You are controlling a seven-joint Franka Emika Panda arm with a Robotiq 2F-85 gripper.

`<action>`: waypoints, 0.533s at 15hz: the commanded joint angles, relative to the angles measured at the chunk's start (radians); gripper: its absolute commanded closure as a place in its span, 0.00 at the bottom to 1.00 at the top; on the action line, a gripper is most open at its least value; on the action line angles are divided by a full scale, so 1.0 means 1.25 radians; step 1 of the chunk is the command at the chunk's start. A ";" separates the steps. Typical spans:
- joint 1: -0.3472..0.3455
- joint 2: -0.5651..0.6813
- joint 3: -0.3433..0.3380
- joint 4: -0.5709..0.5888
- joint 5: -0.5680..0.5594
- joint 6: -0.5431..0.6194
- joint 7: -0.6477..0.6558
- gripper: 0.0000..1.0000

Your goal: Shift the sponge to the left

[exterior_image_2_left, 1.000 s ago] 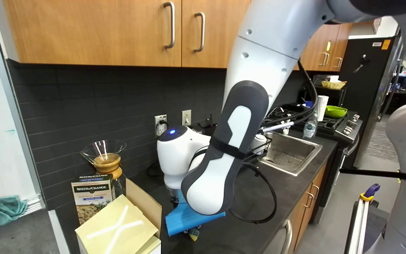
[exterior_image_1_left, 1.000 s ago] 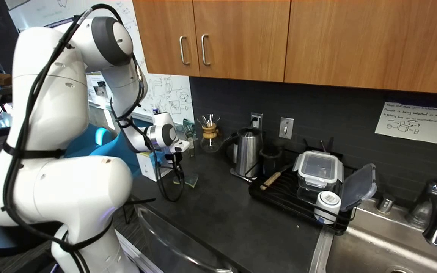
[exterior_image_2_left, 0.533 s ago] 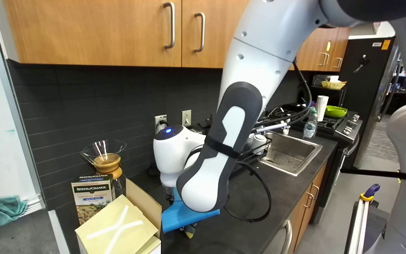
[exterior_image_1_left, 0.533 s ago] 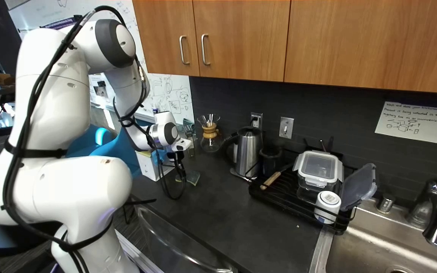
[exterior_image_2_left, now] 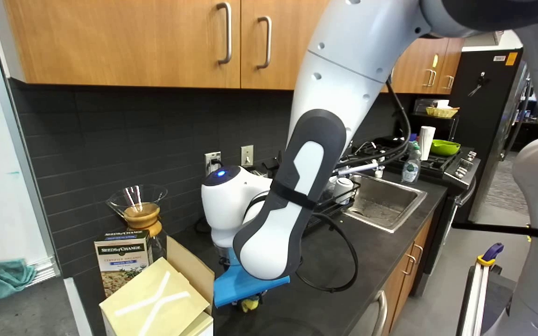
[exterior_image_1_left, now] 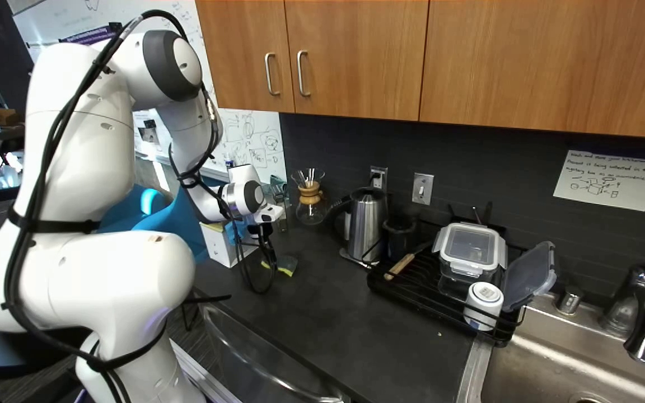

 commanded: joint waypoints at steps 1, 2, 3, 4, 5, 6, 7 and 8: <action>-0.013 -0.011 0.014 0.003 -0.032 -0.018 0.029 0.19; -0.013 -0.014 0.014 0.000 -0.034 -0.018 0.031 0.13; -0.012 -0.016 0.013 -0.002 -0.037 -0.017 0.032 0.06; -0.011 -0.019 0.013 -0.005 -0.041 -0.017 0.034 0.01; -0.011 -0.024 0.014 -0.008 -0.044 -0.016 0.033 0.00; -0.011 -0.026 0.014 -0.011 -0.046 -0.016 0.033 0.00; -0.010 -0.031 0.015 -0.015 -0.048 -0.016 0.033 0.00; -0.010 -0.036 0.015 -0.018 -0.050 -0.016 0.033 0.00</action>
